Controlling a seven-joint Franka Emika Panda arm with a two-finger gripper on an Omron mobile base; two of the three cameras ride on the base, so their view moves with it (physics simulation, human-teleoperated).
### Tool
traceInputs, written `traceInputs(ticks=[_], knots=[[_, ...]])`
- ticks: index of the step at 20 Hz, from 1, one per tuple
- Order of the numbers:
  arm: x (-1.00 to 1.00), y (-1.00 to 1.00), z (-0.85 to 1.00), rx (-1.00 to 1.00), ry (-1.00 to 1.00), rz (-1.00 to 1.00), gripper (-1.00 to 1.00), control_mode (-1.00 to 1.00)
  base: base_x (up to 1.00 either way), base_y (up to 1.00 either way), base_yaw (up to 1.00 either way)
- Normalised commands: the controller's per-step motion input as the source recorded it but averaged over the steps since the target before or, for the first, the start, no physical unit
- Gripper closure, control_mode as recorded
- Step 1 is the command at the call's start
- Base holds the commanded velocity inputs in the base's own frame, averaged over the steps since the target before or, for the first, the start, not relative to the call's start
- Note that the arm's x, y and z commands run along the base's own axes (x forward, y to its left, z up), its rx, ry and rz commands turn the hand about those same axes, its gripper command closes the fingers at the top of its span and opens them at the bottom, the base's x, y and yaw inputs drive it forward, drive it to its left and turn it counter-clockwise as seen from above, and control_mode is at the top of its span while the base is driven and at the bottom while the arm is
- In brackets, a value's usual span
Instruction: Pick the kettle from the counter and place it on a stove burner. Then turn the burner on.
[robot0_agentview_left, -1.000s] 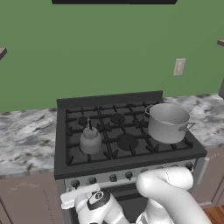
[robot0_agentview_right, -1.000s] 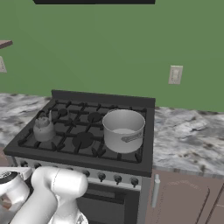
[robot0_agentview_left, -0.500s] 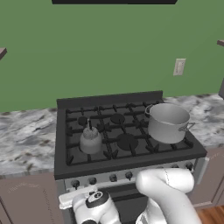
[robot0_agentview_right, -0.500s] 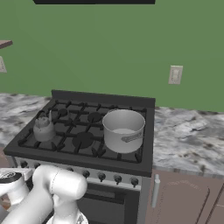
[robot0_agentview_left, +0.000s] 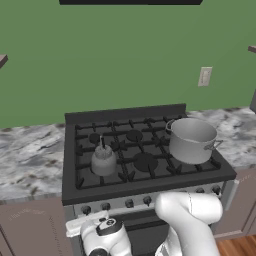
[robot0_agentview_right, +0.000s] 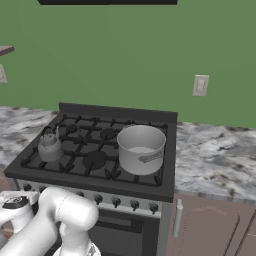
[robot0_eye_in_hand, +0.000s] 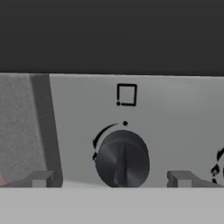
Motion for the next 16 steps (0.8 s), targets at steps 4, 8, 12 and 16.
traceInputs(ticks=[4, 8, 12, 16], knots=[[0.0, 0.0, 0.0, 0.0, -0.01, 0.0, -1.0, -1.0, 0.0, 0.0, 0.0], [0.0, 0.0, 0.0, 0.0, 0.0, 0.0, -1.0, -1.0, 0.0, 0.0, 0.0], [-0.01, 0.0, 0.0, 0.0, -0.01, 0.0, -1.0, -1.0, 0.0, 0.0, 0.0], [-0.12, 0.0, 0.01, 0.0, -0.12, 0.0, -1.0, -1.0, 0.0, 0.0, 0.0]])
